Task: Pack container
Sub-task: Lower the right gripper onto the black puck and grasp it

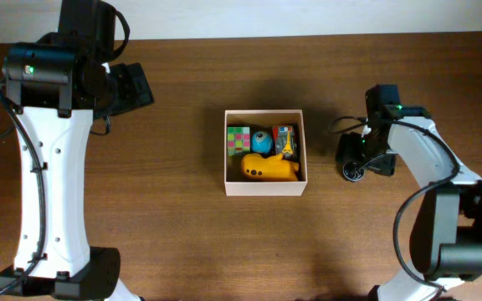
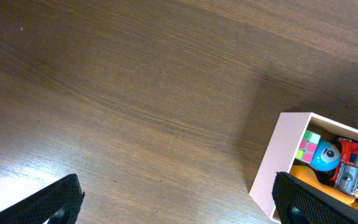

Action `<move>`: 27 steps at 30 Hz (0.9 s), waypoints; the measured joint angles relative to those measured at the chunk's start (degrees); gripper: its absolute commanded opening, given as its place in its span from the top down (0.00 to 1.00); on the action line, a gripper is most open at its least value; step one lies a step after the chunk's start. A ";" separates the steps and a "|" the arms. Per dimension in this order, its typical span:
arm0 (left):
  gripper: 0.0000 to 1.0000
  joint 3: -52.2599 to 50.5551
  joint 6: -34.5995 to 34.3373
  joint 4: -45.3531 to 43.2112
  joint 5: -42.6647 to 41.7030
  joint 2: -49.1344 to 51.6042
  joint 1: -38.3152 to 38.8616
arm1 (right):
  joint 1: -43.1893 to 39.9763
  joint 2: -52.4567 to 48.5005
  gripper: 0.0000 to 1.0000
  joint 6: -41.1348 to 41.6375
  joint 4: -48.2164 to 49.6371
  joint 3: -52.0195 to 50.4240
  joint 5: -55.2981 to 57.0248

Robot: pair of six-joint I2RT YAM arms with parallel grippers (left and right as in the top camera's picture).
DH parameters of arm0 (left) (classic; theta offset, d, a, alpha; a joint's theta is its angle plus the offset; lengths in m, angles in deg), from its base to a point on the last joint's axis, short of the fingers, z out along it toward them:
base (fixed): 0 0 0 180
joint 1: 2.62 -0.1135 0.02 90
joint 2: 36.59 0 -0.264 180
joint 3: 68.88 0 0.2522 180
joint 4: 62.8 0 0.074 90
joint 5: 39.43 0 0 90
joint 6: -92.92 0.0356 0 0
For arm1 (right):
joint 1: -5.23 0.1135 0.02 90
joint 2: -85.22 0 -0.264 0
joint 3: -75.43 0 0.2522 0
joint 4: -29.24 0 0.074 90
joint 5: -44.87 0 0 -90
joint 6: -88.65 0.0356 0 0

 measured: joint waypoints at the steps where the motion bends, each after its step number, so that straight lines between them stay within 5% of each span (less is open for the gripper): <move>1: 0.01 0.00 0.00 0.00 -0.02 0.00 0.00 | 0.00 -0.72 0.16 -0.20 0.24 -0.04 -0.02; 27: 0.01 0.00 0.00 0.00 0.00 0.00 0.00 | 0.00 -6.08 0.35 -0.50 3.04 -0.37 -0.68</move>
